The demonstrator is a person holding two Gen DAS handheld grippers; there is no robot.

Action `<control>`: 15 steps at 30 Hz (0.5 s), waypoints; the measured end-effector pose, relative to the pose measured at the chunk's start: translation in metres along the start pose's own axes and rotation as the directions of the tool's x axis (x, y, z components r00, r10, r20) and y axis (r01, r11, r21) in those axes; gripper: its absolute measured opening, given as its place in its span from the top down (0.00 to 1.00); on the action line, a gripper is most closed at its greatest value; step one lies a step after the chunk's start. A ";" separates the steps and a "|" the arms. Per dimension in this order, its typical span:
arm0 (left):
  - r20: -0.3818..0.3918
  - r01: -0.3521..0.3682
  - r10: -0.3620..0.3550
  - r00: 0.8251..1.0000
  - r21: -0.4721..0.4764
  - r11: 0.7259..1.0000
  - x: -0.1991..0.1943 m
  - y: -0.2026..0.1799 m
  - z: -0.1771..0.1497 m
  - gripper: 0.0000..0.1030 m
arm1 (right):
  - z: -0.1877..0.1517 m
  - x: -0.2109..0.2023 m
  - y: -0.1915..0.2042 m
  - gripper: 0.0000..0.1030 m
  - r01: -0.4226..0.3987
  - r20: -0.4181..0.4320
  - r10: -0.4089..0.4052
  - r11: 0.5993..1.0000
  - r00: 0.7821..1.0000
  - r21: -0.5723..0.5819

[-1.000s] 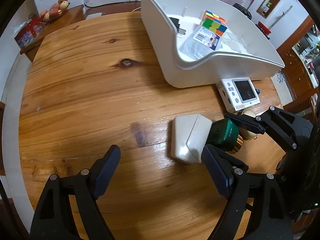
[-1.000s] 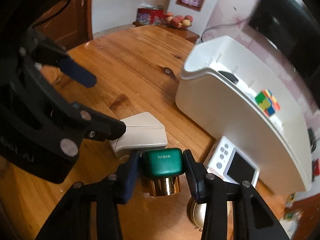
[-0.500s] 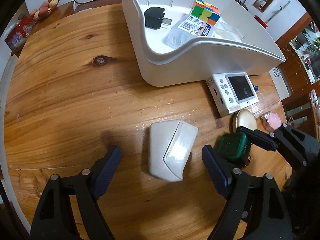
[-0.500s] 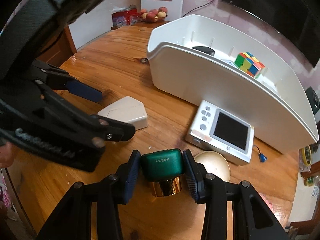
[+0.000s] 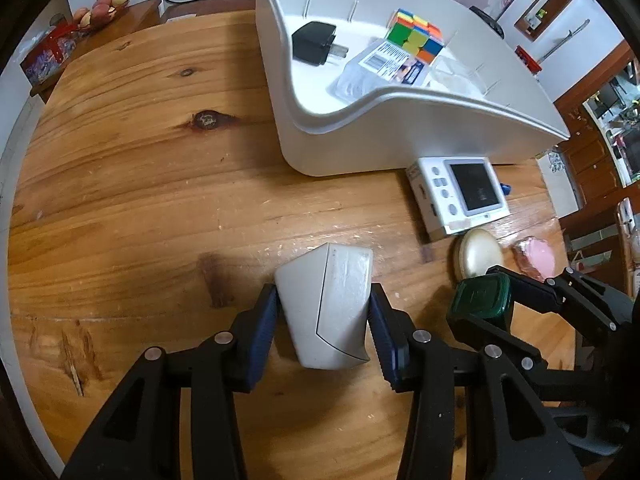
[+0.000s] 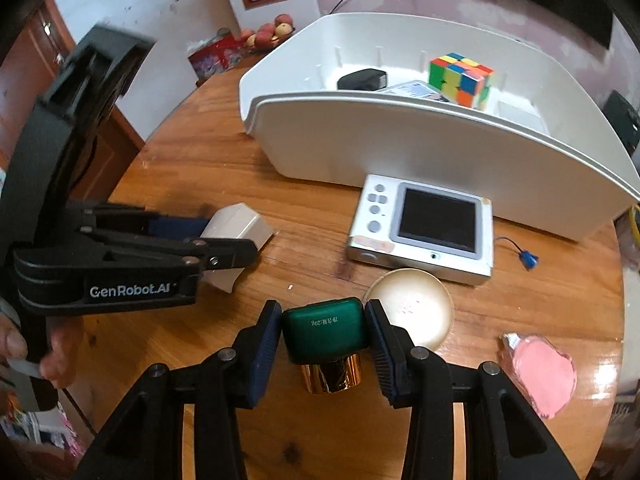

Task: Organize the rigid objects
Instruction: 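Carry the wedge box with the left tool into the tray while the right tool carries the green item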

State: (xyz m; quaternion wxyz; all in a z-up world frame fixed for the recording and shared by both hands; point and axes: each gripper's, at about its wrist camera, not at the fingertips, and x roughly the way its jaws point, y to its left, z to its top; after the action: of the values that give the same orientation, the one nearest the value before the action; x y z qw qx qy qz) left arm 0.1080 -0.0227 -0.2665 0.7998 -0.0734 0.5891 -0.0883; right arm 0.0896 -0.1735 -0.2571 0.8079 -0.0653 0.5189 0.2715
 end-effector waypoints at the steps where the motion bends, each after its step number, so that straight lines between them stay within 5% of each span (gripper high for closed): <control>1: 0.004 0.003 -0.003 1.000 0.002 1.000 -0.003 -0.001 -0.001 0.53 | 0.000 -0.002 -0.001 0.58 -0.003 0.003 0.003 1.000 1.000 0.003; 15: 0.191 0.049 -0.061 0.980 0.069 0.996 -0.107 -0.044 0.051 0.53 | 0.020 -0.086 -0.004 0.58 0.039 0.129 -0.038 0.999 0.991 0.000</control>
State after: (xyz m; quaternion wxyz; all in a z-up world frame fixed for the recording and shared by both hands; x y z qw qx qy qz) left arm 0.1236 -0.0401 -0.1422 0.8522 -0.0723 0.5037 -0.1216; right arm 0.0807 -0.2012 -0.1737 0.8447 -0.0589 0.4641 0.2602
